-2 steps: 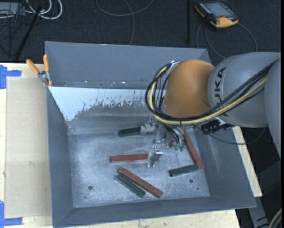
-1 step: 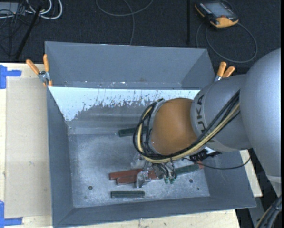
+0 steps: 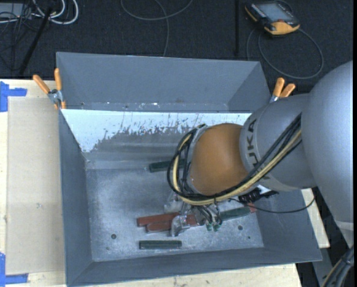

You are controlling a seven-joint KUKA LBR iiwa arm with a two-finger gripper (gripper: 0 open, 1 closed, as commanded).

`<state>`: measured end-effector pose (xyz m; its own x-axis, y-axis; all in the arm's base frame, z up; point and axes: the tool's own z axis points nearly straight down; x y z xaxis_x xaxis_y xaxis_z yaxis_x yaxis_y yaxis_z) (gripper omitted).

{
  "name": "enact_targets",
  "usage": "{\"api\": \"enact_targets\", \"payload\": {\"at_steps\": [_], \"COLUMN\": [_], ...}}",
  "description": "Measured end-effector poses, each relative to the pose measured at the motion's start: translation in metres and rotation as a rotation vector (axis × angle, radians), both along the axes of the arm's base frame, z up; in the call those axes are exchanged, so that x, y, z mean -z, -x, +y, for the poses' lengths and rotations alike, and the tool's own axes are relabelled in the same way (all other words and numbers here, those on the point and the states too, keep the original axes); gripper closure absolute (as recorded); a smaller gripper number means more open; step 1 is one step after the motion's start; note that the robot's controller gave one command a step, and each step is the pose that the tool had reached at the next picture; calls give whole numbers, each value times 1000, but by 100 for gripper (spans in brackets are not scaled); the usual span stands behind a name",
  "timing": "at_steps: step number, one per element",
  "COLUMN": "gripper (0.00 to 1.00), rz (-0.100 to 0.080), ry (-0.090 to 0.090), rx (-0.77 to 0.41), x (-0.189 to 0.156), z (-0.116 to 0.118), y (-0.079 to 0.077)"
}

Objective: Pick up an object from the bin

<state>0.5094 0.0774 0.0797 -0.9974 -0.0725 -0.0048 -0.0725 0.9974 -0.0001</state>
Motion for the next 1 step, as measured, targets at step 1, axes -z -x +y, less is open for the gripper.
{"api": "enact_targets", "payload": {"at_steps": [1], "gripper": [100], "rz": [5], "ry": [0], "rx": [11], "x": [-130], "z": [15], "y": [-4]}}
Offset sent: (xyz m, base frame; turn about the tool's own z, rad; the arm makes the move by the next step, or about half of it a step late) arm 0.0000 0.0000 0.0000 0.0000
